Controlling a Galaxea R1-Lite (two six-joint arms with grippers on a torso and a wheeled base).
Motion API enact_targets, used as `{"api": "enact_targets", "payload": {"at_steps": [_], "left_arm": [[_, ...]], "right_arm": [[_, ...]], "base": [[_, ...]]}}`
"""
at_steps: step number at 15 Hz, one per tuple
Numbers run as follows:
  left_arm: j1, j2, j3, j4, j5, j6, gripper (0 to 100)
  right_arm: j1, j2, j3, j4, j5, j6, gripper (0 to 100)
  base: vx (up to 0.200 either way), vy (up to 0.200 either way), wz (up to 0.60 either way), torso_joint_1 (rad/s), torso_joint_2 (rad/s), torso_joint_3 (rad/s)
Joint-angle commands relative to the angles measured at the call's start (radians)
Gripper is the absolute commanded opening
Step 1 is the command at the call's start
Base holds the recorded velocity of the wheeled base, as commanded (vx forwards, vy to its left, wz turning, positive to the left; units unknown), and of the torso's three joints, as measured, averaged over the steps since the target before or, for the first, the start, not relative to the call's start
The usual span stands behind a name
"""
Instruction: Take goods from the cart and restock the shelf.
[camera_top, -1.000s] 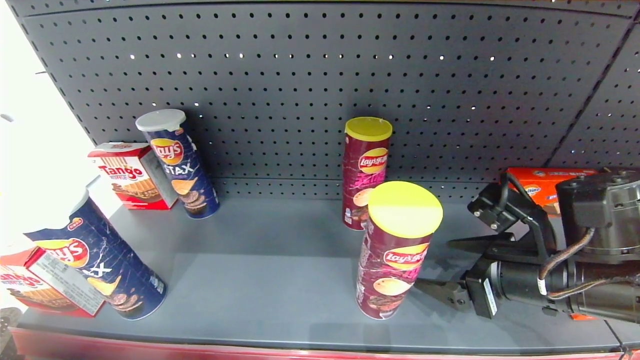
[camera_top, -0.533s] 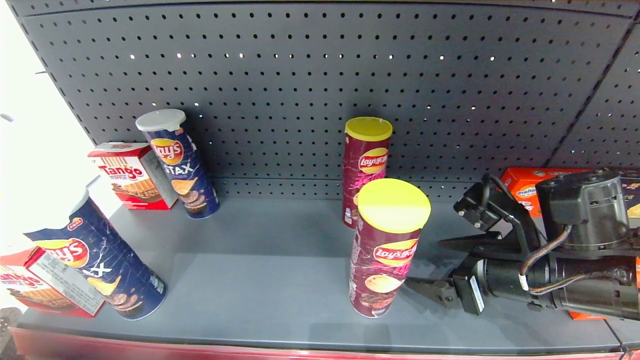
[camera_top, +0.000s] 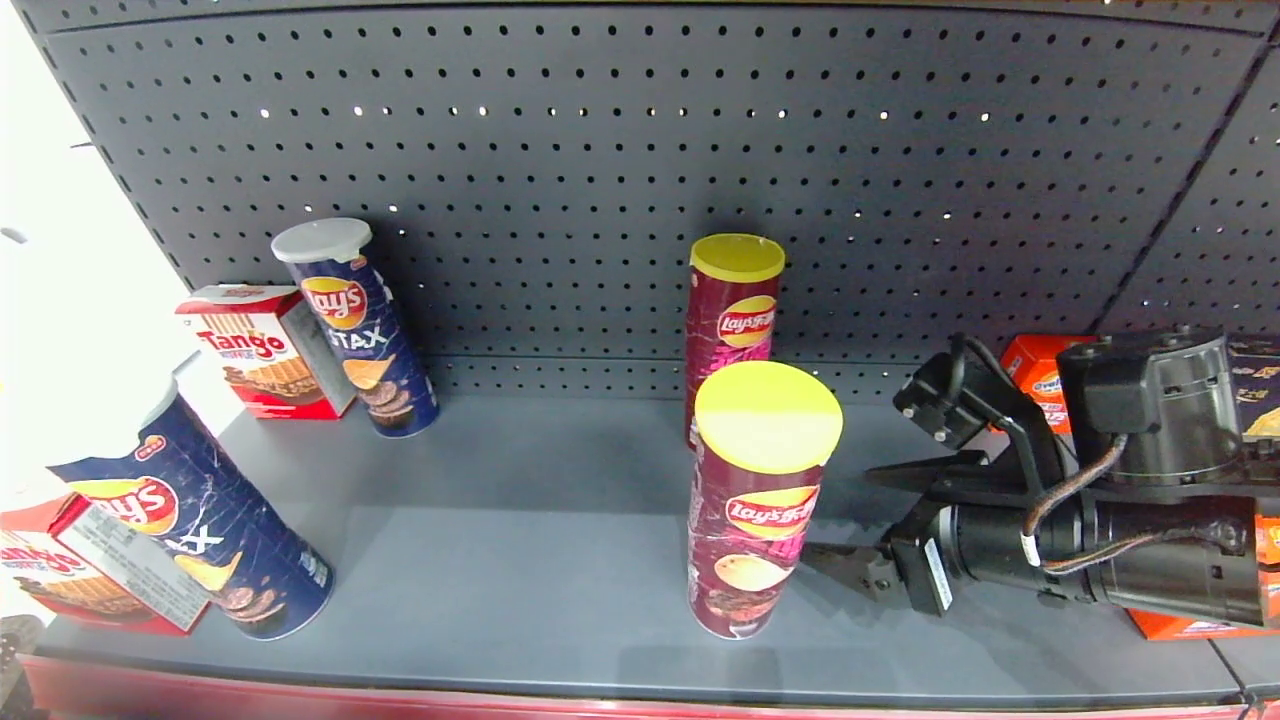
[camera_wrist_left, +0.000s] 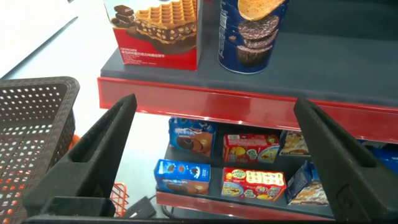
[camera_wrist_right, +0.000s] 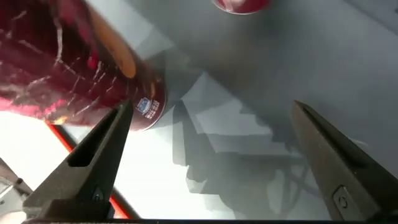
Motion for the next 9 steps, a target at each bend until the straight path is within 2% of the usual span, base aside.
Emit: {"api": "enact_targets", "payload": {"at_steps": [1,9], "left_arm": [[0.0,0.002,0.0,0.0,-0.001,-0.001,100],[0.0,0.002,0.0,0.0,0.001,-0.001,100]], "right_arm": [[0.014,0.0,0.002,0.0,0.0,-0.001,100],[-0.014,-0.04,0.025,-0.002,-0.031,0.001,100]], "base": [[0.0,0.0,0.0,0.0,0.0,0.0],[0.0,0.0,0.0,0.0,0.0,0.0]]}}
